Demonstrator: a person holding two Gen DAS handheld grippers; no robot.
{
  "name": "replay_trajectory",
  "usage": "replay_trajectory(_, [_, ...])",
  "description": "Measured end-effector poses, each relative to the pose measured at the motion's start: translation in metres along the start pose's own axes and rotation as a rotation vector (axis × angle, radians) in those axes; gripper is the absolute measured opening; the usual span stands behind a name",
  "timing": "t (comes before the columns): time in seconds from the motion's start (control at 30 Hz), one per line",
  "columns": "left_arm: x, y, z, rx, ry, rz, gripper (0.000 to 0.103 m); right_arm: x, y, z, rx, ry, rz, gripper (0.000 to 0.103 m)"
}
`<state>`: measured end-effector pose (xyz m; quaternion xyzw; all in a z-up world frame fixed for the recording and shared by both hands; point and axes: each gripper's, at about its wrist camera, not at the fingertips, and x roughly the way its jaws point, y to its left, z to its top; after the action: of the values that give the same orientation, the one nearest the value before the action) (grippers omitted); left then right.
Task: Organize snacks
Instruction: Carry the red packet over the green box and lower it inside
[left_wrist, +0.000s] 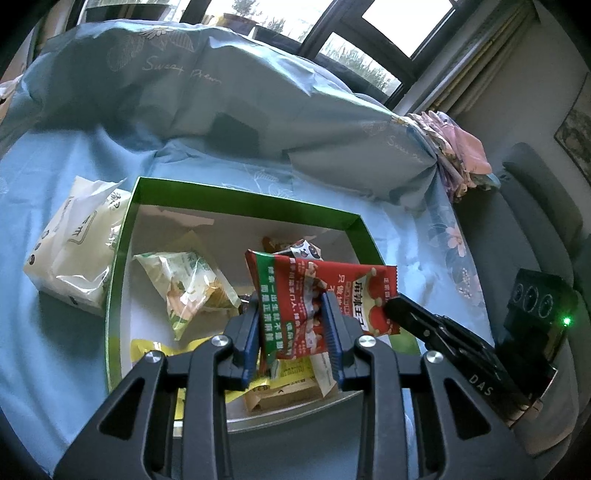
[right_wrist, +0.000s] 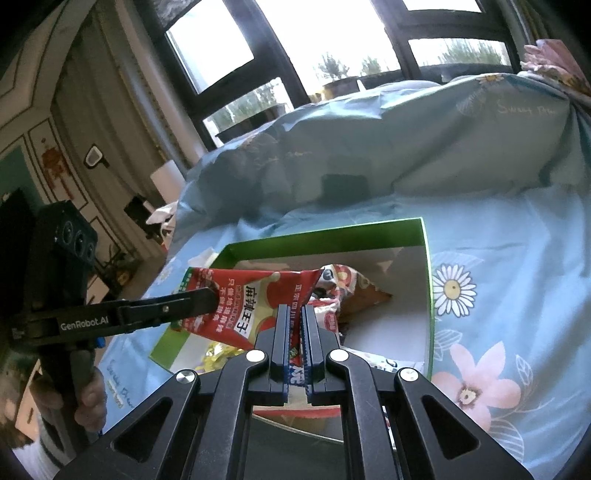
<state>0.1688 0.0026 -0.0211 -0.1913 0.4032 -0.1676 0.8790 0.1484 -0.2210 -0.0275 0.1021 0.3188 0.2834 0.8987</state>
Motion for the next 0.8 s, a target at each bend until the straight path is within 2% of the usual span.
replay_trajectory(0.8, [0.0087, 0.0023, -0.0004, 0.006, 0.008, 0.02, 0.032, 0.0074, -0.0036, -0.0008, 0.008, 0.014, -0.017, 0.008])
